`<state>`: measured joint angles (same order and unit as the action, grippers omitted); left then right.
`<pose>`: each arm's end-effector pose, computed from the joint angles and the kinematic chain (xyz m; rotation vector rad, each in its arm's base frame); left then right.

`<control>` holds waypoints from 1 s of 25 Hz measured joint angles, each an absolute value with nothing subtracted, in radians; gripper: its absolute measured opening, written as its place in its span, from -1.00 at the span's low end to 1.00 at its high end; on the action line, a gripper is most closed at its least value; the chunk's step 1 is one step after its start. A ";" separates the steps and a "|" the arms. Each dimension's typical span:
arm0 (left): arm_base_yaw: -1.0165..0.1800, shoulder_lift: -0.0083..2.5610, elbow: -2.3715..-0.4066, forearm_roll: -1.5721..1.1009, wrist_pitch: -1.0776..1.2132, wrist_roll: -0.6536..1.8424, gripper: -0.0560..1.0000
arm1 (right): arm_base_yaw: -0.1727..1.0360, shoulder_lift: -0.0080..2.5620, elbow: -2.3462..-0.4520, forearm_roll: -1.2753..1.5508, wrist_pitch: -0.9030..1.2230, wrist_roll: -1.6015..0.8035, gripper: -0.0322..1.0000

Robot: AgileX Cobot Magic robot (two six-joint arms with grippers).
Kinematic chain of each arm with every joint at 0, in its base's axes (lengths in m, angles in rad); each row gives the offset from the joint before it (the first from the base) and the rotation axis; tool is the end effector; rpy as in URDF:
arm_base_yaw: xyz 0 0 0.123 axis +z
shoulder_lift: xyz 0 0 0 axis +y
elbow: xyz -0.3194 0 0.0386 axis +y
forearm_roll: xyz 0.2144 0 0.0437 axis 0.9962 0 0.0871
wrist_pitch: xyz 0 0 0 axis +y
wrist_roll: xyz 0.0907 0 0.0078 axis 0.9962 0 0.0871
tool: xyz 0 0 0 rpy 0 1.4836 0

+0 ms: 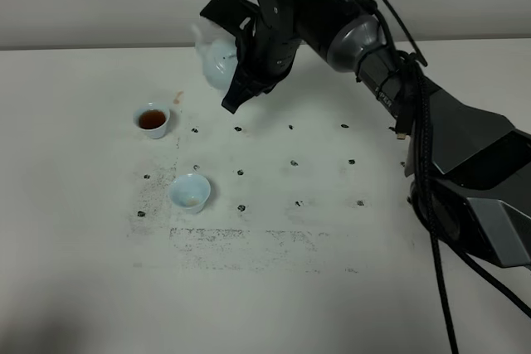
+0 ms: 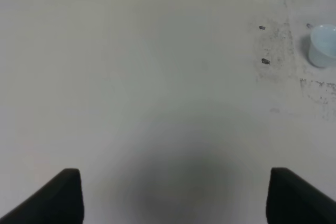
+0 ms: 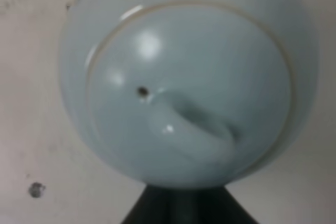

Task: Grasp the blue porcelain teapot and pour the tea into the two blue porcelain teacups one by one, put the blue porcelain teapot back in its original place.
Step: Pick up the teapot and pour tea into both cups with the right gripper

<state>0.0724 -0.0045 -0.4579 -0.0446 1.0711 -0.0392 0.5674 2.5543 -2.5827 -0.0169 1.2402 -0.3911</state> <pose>-0.0679 -0.0085 0.2495 -0.1153 2.0884 -0.0338 0.4558 0.2887 0.2355 -1.2451 2.3907 0.0307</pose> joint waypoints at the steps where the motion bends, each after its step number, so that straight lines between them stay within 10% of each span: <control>1: 0.072 -0.005 -0.458 -0.045 1.071 -0.039 0.40 | 0.568 2.527 -2.562 -0.017 1.237 -0.391 -0.83; 25: 0.072 -0.005 -0.458 -0.045 1.071 -0.039 0.40 | 0.628 2.085 -1.593 -0.228 1.189 -0.142 -0.83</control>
<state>0.0724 -0.0045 -0.4579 -0.0446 1.0711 -0.0392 0.6285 2.0855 -1.5931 -0.2281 1.1892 -0.1424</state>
